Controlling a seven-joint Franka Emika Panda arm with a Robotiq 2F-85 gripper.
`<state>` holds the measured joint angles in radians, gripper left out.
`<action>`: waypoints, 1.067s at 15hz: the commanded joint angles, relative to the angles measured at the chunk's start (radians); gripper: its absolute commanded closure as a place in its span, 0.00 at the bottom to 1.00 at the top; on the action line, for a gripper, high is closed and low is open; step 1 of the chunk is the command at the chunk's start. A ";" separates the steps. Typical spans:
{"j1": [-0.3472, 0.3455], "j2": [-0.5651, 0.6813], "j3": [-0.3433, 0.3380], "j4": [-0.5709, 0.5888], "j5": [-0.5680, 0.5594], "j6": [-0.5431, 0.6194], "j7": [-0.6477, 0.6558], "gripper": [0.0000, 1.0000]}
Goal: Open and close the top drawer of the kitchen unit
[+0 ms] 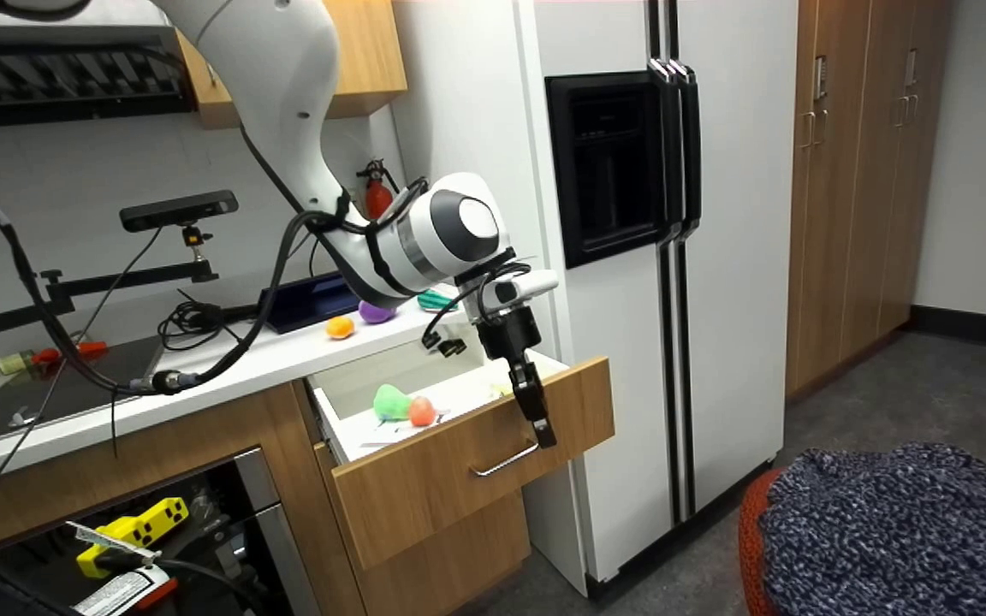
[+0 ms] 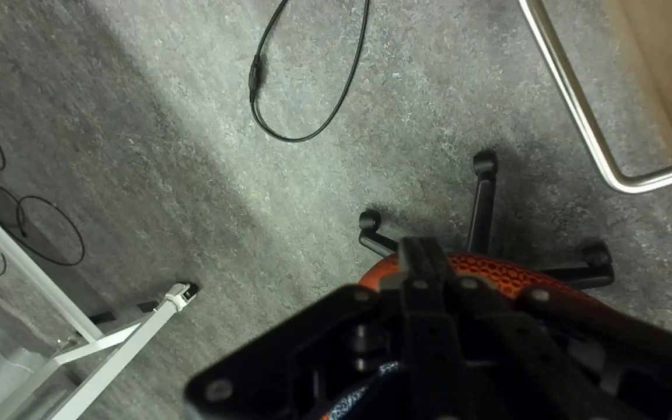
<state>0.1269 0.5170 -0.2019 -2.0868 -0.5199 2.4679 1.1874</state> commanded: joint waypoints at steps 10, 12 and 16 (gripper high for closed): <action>0.005 0.202 0.020 0.203 0.123 0.036 -0.118 1.00; 0.012 0.211 0.034 0.220 0.145 0.038 -0.150 1.00; 0.023 0.232 0.079 0.258 0.193 0.039 -0.224 1.00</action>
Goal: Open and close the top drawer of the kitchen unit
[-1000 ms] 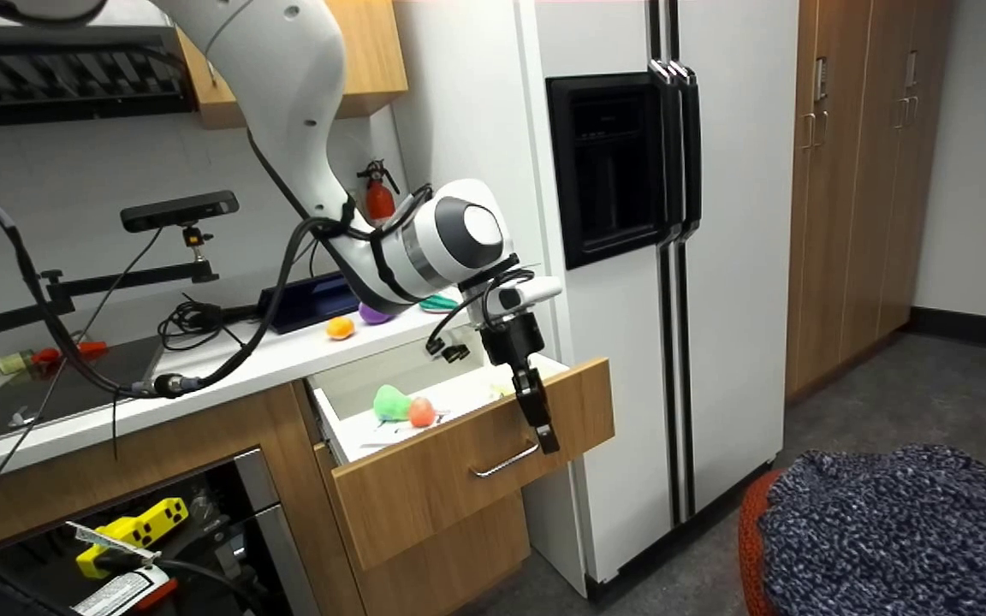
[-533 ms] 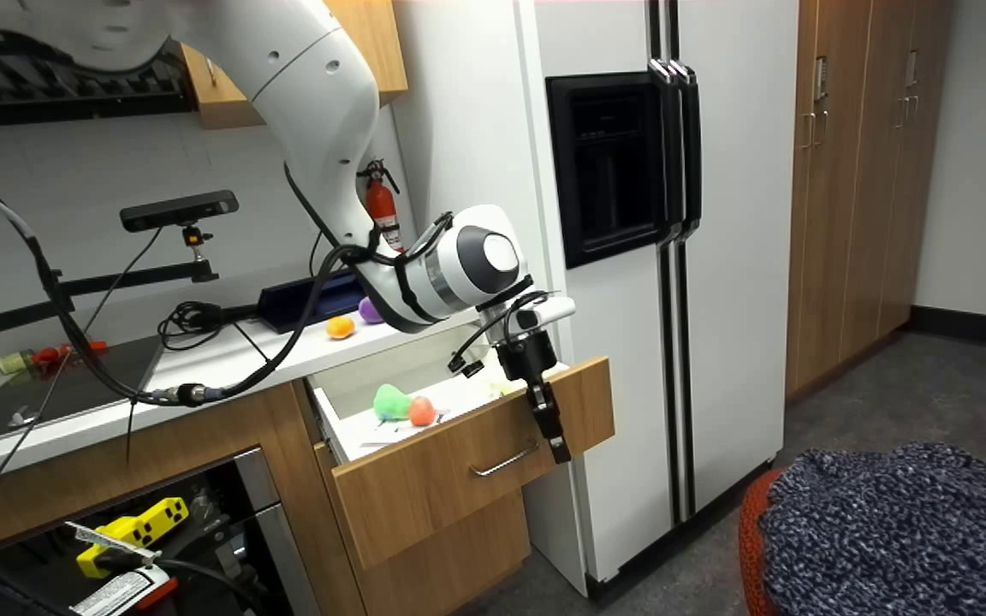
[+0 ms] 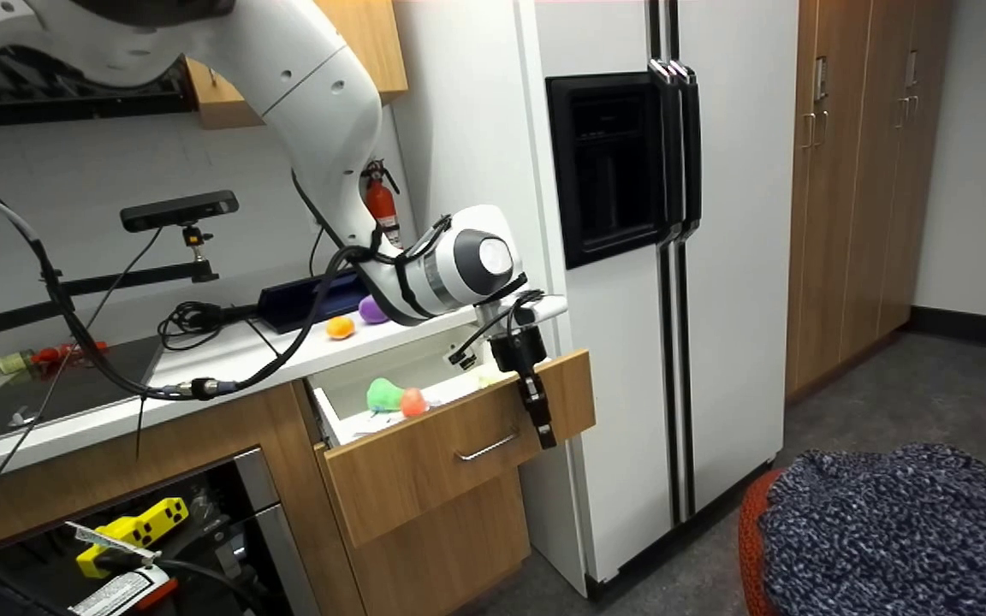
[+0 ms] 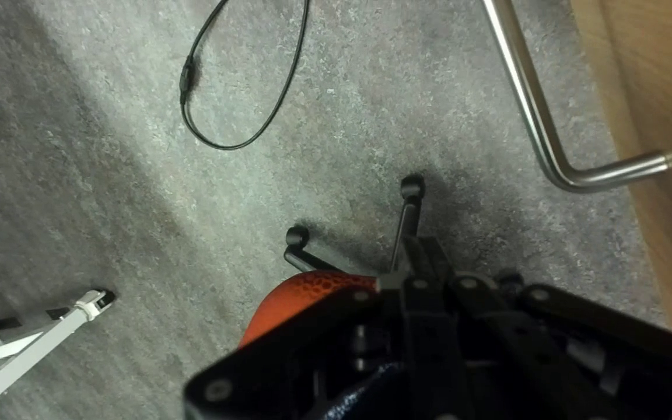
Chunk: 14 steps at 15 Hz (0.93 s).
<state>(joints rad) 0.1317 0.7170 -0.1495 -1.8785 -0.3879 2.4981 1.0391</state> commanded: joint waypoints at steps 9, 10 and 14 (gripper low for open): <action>0.091 0.129 0.125 0.197 0.159 -0.032 -0.275 1.00; 0.098 0.146 0.134 0.221 0.172 -0.041 -0.301 1.00; 0.141 0.213 0.167 0.329 0.211 -0.082 -0.393 1.00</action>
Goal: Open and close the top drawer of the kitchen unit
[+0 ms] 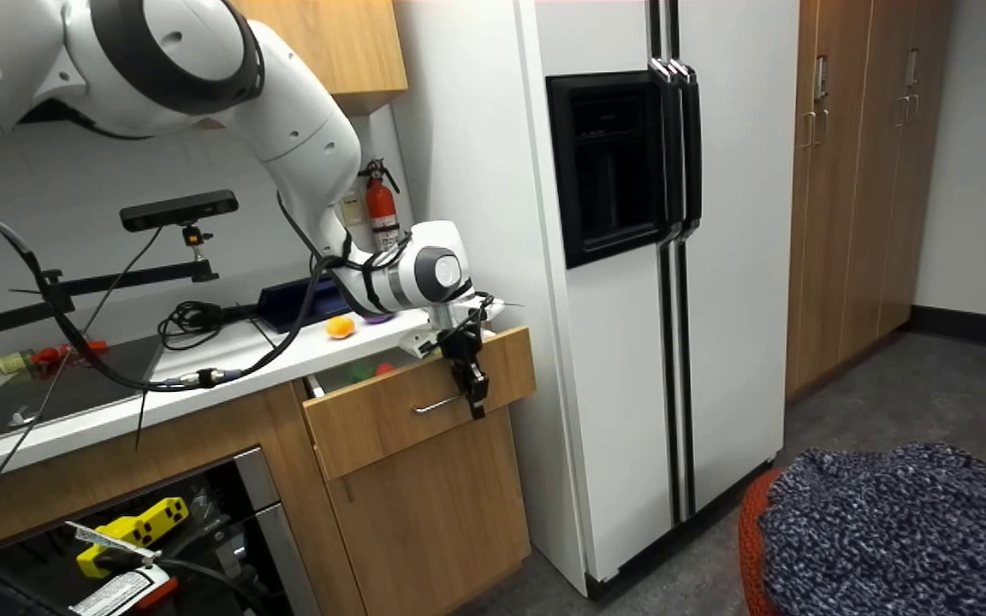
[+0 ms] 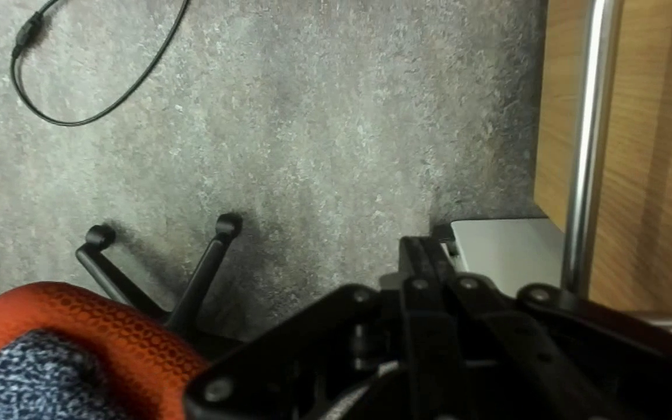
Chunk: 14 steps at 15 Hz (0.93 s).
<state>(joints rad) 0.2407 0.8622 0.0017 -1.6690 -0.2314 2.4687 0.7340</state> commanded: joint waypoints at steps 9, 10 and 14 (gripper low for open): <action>0.068 0.135 0.053 0.301 0.153 -0.077 -0.229 1.00; 0.065 0.140 0.058 0.313 0.168 -0.076 -0.245 1.00; 0.065 0.173 0.079 0.364 0.221 -0.080 -0.301 1.00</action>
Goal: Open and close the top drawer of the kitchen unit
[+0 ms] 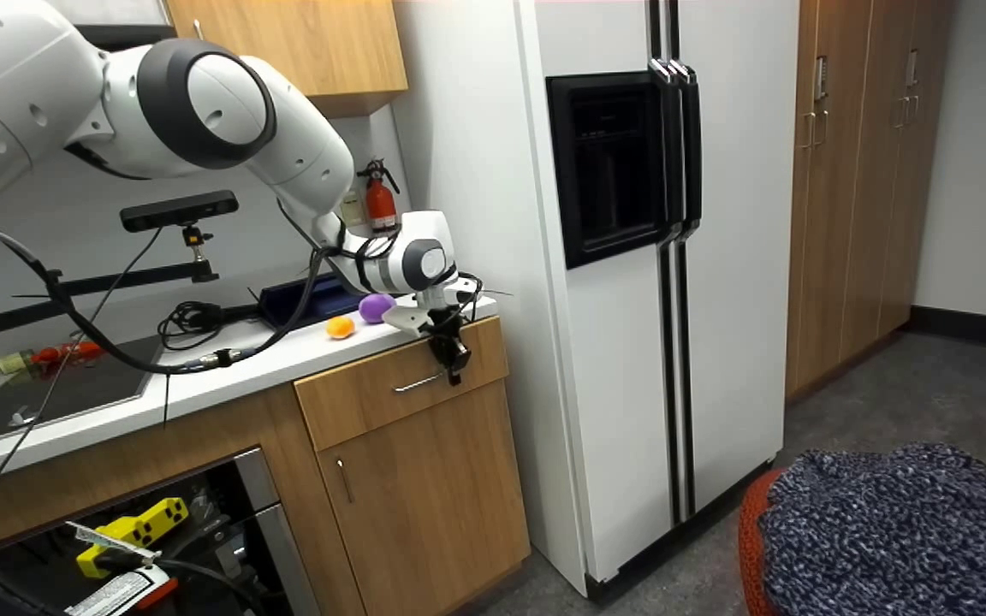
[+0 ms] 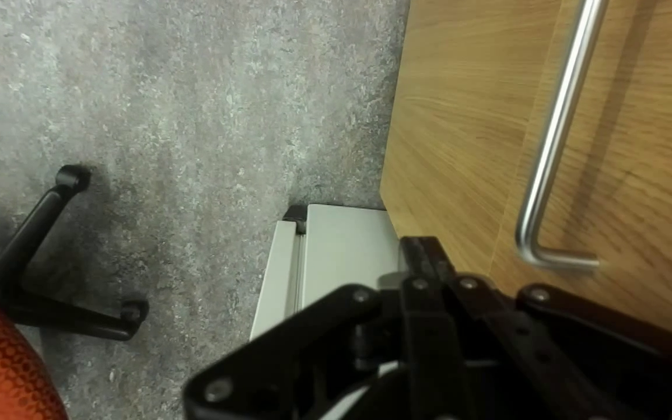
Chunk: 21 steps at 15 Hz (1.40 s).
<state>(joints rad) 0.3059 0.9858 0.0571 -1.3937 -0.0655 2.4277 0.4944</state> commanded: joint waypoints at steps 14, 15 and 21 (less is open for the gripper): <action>0.037 0.042 -0.088 0.089 0.008 -0.035 -0.051 1.00; 0.041 0.027 -0.106 0.068 -0.003 -0.029 -0.047 1.00; 0.058 -0.105 -0.186 -0.091 -0.083 0.001 -0.040 1.00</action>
<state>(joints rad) 0.3370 0.9941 -0.0878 -1.3543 -0.1070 2.4263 0.4416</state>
